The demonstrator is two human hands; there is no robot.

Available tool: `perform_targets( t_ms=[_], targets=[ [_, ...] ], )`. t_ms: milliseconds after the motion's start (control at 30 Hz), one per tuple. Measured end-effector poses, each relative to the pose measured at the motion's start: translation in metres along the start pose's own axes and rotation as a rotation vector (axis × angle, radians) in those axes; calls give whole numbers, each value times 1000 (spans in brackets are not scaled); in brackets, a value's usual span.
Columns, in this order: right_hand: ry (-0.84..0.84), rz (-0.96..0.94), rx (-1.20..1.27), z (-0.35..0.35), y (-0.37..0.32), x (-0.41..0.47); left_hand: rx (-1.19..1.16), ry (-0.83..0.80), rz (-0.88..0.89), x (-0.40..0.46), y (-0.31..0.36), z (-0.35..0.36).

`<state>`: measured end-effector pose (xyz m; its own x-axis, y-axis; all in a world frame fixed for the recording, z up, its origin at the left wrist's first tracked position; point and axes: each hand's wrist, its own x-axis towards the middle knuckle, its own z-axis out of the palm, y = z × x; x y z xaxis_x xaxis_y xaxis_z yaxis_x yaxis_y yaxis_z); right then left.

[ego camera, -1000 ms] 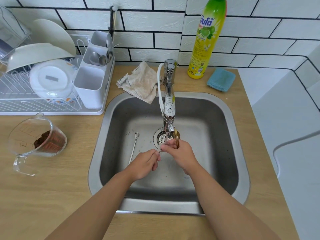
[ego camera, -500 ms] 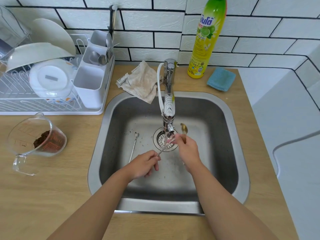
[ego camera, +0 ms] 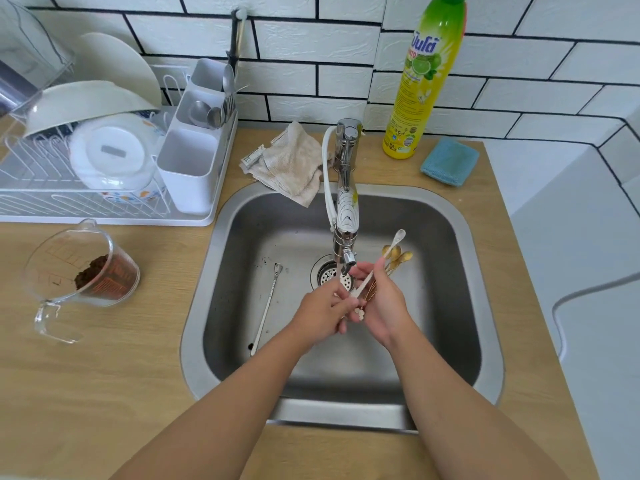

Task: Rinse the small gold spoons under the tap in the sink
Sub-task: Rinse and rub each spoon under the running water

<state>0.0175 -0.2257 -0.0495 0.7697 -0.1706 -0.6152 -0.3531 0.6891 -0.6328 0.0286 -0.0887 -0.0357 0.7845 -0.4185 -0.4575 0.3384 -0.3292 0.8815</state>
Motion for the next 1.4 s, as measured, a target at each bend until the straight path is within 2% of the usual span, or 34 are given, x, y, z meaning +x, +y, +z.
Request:
perform_targets(
  t_ms=[267, 400, 467, 567, 600, 667, 767, 933, 1033, 1200, 1400],
  targets=[
    [-12, -18, 184, -4, -1, 3, 149, -26, -71, 7, 12, 2],
    [5, -29, 220, -3, 0, 7, 481, -96, -100, 7, 12, -12],
    [28, -30, 256, -8, -3, 8, 588, -22, -95, 8, 2, -30],
    [44, 4, 302, -15, -8, 7, 831, 307, -95, 10, -20, -72],
    [45, 13, 299, -16, -8, 6, 899, 353, -136, 11, -28, -83],
    [42, 18, 254, -14, -7, 4, 1009, 315, -251, 10, -38, -92],
    [28, 10, 156, -10, -6, 1, 1103, 259, -296, 12, -44, -85],
    [39, -5, 109, -10, -6, 0, 1010, 273, -298, 12, -46, -80],
    [47, -20, 52, -11, -5, 1, 939, 192, -220, 10, -46, -76],
    [96, -26, -61, -8, -3, 0, 619, 24, -47, 1, -43, -63],
    [100, -29, -278, -5, 3, 0, 318, -88, -67, -5, -37, -57]
  ],
)
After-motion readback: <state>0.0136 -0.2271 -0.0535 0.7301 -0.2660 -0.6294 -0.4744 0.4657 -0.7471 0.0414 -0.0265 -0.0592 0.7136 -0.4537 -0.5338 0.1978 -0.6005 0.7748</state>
